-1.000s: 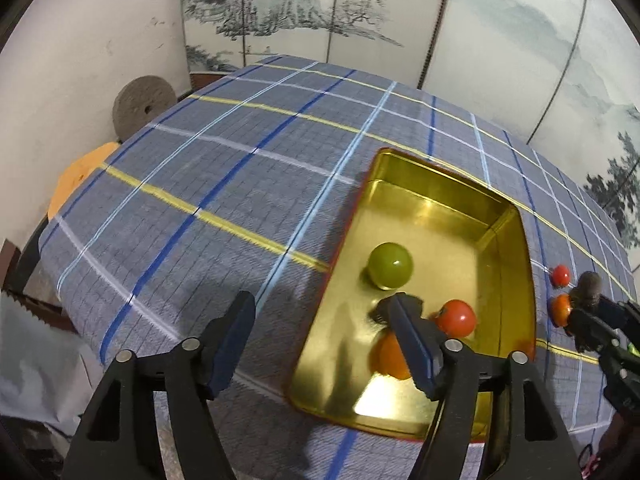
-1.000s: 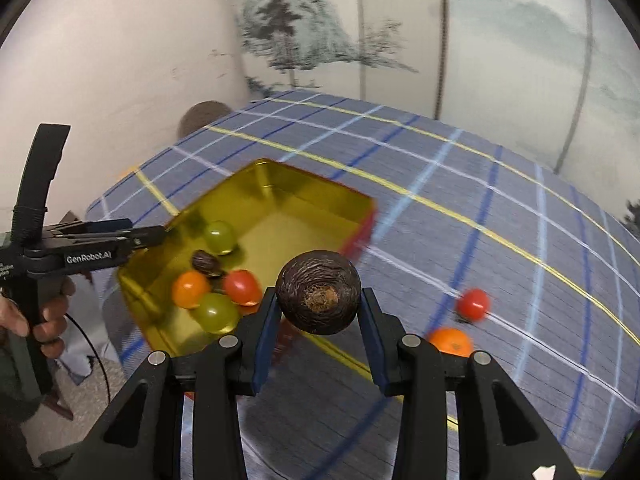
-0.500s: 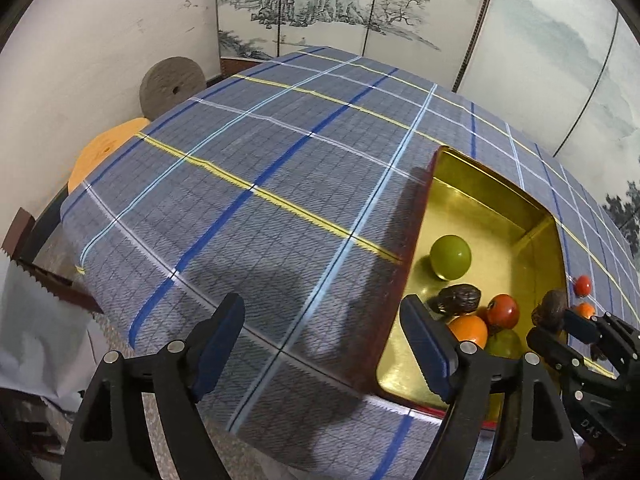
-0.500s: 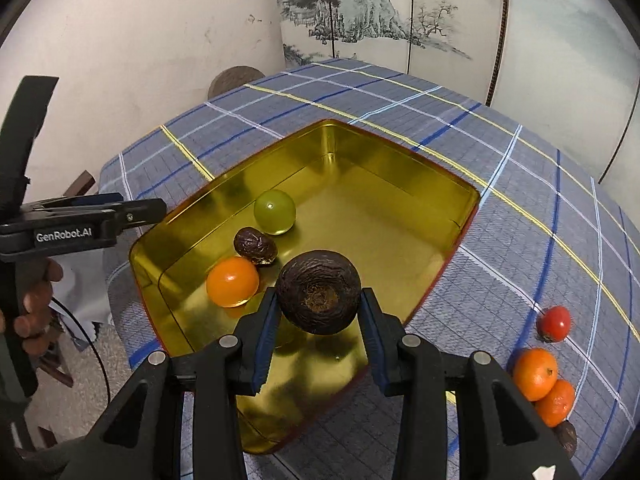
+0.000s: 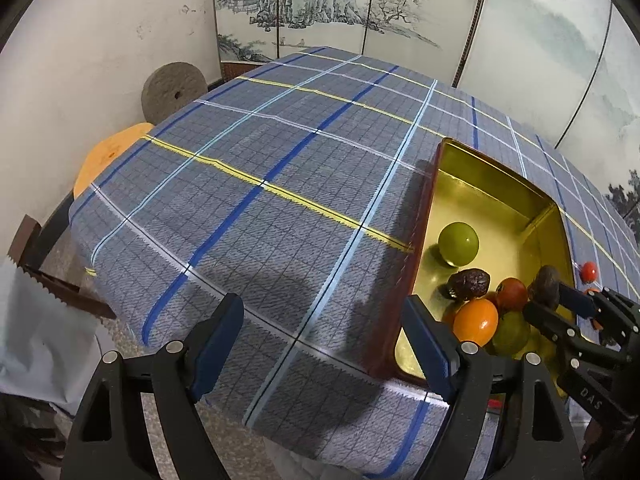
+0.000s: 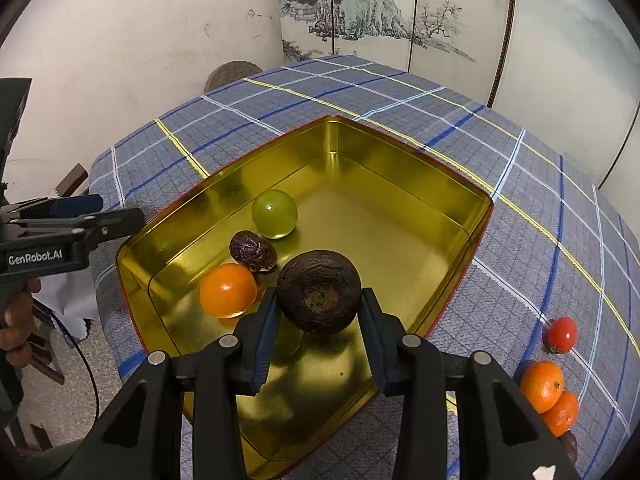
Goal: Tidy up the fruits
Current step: 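Carry the brown fruit over the tin with the right tool and release it, then return the right tool to the fruits and grasp the last brown fruit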
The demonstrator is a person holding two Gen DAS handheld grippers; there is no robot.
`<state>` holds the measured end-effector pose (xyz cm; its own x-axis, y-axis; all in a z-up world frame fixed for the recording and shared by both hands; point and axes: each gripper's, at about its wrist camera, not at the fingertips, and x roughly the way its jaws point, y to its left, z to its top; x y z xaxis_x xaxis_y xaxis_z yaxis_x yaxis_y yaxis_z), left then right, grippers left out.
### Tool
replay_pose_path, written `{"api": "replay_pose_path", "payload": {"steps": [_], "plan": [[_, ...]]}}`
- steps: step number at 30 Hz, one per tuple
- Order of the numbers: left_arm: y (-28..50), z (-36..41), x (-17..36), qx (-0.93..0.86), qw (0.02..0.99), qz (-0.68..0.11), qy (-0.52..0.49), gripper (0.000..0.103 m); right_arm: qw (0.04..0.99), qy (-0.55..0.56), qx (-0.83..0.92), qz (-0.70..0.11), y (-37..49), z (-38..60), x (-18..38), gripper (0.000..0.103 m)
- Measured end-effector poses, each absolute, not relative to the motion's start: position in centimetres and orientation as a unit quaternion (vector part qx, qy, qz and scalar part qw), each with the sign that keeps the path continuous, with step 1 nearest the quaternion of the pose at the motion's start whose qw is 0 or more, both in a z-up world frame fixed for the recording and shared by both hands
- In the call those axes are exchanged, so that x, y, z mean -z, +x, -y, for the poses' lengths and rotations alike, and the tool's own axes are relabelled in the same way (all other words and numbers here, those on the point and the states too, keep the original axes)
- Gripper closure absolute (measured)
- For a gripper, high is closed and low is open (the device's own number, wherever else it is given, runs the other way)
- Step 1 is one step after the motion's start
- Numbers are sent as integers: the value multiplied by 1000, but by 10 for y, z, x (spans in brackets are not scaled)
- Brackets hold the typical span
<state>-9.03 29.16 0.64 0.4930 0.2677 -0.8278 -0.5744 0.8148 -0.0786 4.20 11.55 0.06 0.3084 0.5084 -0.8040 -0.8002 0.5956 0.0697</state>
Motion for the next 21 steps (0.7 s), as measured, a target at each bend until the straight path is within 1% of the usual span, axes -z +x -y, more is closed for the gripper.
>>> {"api": "replay_pose_path", "payload": {"steps": [16,21], "plan": [[-120,-287,-9,-258,842,-436,-187,22,789,-176,-417,-416,41,-119,-1,65],[-122,-285,-11,-259,843,-433,-187,22,792,-174,-418,-409,38,-117,-6,58]]}}
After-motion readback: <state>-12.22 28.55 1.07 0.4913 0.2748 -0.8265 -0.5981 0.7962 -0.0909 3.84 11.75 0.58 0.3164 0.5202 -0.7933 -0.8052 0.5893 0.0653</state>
